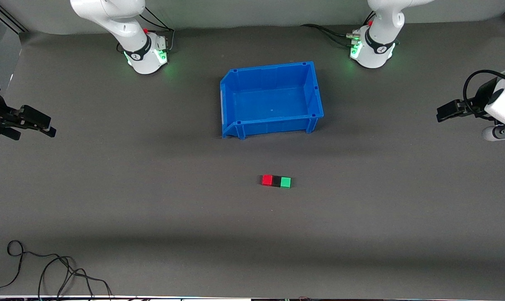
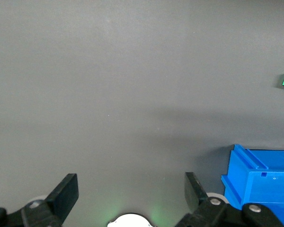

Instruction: Attach green and red cubes to black cube

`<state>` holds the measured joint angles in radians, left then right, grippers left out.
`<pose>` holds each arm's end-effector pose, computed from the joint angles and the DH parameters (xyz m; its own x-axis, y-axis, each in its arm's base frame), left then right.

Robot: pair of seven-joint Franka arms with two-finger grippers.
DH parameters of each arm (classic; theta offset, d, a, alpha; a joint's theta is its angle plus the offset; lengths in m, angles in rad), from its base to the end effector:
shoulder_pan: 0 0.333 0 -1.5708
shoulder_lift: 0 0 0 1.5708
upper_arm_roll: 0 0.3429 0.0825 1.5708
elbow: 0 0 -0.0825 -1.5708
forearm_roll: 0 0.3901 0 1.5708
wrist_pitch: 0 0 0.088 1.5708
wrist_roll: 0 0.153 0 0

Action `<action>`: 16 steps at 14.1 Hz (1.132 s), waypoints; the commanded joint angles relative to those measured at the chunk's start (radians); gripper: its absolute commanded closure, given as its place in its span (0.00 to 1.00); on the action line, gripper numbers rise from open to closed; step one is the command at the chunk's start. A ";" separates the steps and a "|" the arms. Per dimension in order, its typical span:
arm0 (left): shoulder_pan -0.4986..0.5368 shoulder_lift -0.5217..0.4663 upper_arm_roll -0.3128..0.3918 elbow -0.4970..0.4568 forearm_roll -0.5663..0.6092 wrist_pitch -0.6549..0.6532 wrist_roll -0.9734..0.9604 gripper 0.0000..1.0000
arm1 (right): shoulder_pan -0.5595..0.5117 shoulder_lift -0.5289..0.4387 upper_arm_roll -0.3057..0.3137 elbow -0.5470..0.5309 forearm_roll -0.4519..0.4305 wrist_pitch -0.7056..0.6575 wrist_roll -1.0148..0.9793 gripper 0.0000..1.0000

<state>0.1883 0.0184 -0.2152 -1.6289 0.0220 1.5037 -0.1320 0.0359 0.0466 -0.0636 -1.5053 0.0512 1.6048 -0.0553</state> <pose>0.5491 -0.0104 0.5630 0.9846 0.1061 -0.1391 0.1019 -0.9941 -0.0366 0.5828 -0.0076 0.6136 0.9981 0.0261 0.0555 0.0286 -0.9986 -0.0452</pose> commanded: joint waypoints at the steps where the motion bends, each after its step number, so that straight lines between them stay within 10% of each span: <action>1: -0.004 -0.017 0.004 -0.012 -0.007 0.001 0.018 0.00 | -0.007 -0.034 0.013 -0.020 -0.034 -0.003 -0.018 0.00; 6: -0.033 -0.032 0.014 -0.014 -0.013 0.001 0.020 0.00 | -0.007 -0.031 0.011 -0.027 -0.036 -0.009 0.024 0.00; 9: -0.202 -0.041 0.198 -0.016 -0.023 0.018 0.020 0.00 | -0.008 -0.030 0.013 -0.027 -0.036 -0.010 0.026 0.00; 16: -0.205 -0.025 0.181 -0.016 -0.040 0.052 0.020 0.00 | -0.008 -0.027 0.011 -0.021 -0.036 -0.011 0.037 0.00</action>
<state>0.0035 0.0013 -0.0447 -1.6292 -0.0106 1.5334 -0.1259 0.0351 0.0381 -0.0629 -1.5117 0.0404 1.5945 -0.0427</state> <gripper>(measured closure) 0.000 0.000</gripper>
